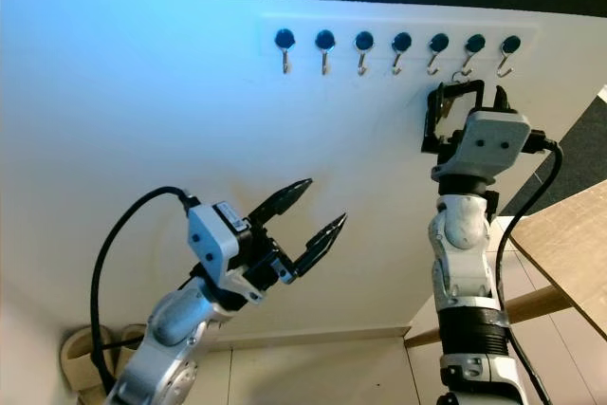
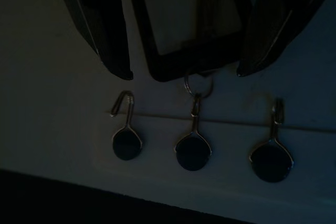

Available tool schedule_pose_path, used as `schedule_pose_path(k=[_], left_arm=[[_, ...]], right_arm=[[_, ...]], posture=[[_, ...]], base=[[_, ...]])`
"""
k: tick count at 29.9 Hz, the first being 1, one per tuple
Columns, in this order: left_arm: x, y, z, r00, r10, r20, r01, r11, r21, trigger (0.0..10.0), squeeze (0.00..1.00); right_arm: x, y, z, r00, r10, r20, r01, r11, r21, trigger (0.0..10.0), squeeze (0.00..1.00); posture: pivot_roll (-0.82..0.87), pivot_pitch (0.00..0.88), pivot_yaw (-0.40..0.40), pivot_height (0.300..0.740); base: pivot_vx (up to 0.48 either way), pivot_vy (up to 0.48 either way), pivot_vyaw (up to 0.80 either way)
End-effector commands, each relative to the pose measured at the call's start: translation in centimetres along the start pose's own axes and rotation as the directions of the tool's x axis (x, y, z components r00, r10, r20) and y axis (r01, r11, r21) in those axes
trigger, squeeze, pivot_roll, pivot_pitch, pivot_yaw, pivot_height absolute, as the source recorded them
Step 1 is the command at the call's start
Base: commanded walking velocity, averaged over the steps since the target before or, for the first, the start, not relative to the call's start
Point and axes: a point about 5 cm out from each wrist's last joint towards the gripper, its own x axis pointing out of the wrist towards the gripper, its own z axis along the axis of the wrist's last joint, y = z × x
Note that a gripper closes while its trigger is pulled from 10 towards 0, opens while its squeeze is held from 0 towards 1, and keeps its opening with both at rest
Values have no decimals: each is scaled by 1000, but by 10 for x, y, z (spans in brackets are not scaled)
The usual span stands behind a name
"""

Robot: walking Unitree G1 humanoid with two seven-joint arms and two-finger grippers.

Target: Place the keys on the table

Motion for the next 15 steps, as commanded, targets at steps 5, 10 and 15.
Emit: schedule_pose_path(k=[5,10,15], left_arm=[[1,-3,3,1000,-10,0,10,1000,8,10000,0],[0,-3,3,1000,-6,0,6,1000,10,10000,0],[0,-3,3,1000,-4,0,4,1000,10,10000,0]], right_arm=[[0,1,-4,998,65,-22,-61,986,156,10000,0],[-2,4,-3,992,127,-11,-121,965,231,10000,0],[-3,4,-4,983,183,-10,-173,945,276,10000,0]], posture=[[67,128,-68,740],[68,129,-67,740],[68,129,-67,740]], base=[[0,0,0],[0,0,0],[0,0,0]])
